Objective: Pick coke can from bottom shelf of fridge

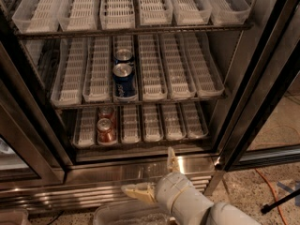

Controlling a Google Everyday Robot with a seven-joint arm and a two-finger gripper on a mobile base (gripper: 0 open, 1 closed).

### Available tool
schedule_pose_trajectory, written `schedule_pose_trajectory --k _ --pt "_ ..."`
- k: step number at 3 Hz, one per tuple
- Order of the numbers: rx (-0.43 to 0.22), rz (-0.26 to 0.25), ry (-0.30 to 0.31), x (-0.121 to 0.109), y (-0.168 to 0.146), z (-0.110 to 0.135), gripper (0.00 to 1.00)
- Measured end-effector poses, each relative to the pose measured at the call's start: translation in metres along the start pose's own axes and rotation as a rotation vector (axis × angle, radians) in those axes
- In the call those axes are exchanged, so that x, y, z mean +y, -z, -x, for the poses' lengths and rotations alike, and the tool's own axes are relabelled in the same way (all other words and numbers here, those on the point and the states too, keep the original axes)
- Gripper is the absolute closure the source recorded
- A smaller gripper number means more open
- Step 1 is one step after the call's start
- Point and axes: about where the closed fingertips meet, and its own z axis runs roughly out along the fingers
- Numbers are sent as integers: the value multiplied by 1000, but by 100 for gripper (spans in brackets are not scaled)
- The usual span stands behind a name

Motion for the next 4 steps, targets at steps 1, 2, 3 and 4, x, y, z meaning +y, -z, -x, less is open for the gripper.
schedule_pose_trajectory --k 1,2,3,4 --pt "-47 -13 19 14 -26 -10 0" --pt "-103 -9 -2 31 -56 -23 0" --pt "-187 -7 -45 42 -83 -29 0" --pt "-275 -10 -96 51 -104 -33 0"
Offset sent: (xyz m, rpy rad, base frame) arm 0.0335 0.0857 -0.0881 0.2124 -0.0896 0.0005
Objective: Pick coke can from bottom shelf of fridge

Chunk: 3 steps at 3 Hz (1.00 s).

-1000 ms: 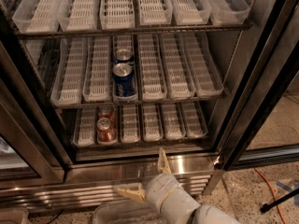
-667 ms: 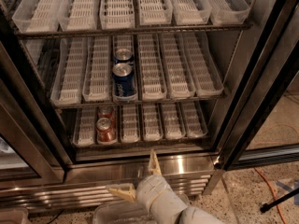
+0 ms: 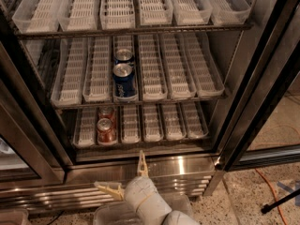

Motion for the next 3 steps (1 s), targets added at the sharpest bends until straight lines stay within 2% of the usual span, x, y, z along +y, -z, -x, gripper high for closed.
schedule_pose_trajectory --k 1,2,3 --pt "-51 -15 -22 4 -16 -8 0" --pt "-76 -56 -15 -2 -50 -6 0" --pt "-76 -56 -15 -2 -50 -6 0"
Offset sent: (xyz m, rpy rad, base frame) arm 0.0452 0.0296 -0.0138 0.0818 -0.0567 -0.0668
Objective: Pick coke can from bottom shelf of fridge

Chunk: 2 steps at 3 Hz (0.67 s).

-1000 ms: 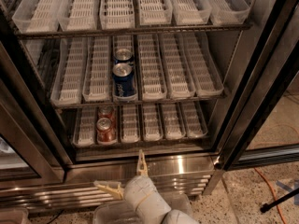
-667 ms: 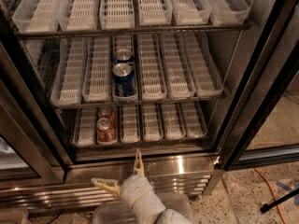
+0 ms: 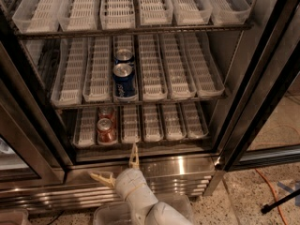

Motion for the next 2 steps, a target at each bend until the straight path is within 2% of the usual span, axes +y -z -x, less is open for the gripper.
schedule_pose_trajectory --k 2 --pt "5 1 36 2 -12 -14 0"
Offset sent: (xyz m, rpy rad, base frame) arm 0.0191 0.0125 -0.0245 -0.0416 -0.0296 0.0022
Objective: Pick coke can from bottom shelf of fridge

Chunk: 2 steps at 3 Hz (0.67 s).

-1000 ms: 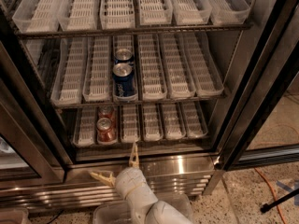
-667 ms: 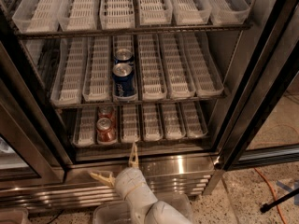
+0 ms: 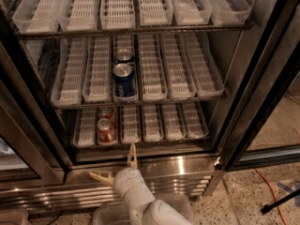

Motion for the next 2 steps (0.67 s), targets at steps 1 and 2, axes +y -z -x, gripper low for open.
schedule_pose_trajectory --k 1,2 --pt "-20 0 4 -3 -12 -5 0" --pt "-37 -8 14 -10 -22 -7 0"
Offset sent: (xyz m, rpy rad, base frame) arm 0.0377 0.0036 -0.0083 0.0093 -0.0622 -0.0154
